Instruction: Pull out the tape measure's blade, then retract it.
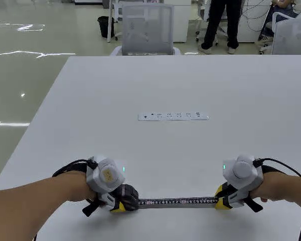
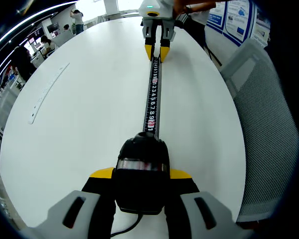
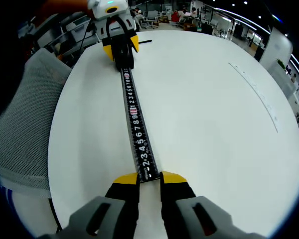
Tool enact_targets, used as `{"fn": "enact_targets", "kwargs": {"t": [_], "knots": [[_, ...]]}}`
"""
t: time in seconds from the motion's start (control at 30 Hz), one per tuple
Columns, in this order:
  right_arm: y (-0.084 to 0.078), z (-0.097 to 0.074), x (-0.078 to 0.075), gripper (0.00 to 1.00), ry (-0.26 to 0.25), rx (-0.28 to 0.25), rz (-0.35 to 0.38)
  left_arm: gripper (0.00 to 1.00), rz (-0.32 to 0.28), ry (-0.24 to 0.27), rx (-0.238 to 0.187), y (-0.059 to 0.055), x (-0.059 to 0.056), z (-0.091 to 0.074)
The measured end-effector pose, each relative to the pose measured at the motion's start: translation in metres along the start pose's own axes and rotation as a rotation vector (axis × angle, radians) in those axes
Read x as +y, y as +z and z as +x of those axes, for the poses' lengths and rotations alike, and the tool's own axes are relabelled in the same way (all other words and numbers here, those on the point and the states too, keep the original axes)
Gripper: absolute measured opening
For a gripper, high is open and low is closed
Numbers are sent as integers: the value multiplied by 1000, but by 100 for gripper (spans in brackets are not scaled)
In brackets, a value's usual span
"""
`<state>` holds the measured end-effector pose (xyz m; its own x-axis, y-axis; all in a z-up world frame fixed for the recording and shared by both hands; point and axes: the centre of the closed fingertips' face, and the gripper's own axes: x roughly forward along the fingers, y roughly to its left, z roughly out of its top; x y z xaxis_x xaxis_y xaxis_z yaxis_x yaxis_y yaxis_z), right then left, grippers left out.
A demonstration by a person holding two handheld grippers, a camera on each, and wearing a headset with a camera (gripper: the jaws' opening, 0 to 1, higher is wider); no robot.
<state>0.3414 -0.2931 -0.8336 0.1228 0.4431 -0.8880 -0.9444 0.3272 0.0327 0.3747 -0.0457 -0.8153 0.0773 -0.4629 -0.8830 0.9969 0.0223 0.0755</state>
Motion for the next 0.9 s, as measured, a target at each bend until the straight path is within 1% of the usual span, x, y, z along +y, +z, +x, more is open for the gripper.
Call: {"fn": "enact_targets", "kwargs": {"t": [0.13,0.2,0.27,0.33,0.37,0.4,0.43,0.5,0.6,0.73,0.8,0.83,0.87,0.9], "knots": [[-1,1,-1,16,-7,9,-16,33,0,1,1,0,0,0],[0,0,-2,17,-25,8,-62,33,4,1,3,0,0,0],[-1,0,-3,18,-35,11,-38,33,11,3,7,0,-1,0],[-1,-1,-4,20,-52,8,-43,34,9,4,3,0,-1,0],[-1,-1,-9,21,-77,8,-51,34,3,5,-2,1,-1,-1],[-2,-1,-10,22,-82,9,-45,34,5,5,-4,1,-1,-1],[-3,-2,-8,24,-82,8,-24,34,8,5,-4,1,-1,-1],[-4,-3,-8,28,-81,7,-17,34,11,3,-3,1,-1,-1],[-5,-6,-7,29,-86,-3,6,34,-5,-1,-8,1,0,-1],[-2,-10,-5,33,-95,-21,19,35,17,-5,-5,2,-1,0],[0,-11,-4,33,-102,-28,19,35,6,4,-6,1,0,0],[1,-12,-5,34,-106,-31,20,36,2,12,2,-2,0,0],[2,-12,-5,34,-108,-35,23,38,4,18,3,-4,1,1],[3,-13,-5,35,-109,-38,25,42,-12,28,-6,-3,2,0]]}}
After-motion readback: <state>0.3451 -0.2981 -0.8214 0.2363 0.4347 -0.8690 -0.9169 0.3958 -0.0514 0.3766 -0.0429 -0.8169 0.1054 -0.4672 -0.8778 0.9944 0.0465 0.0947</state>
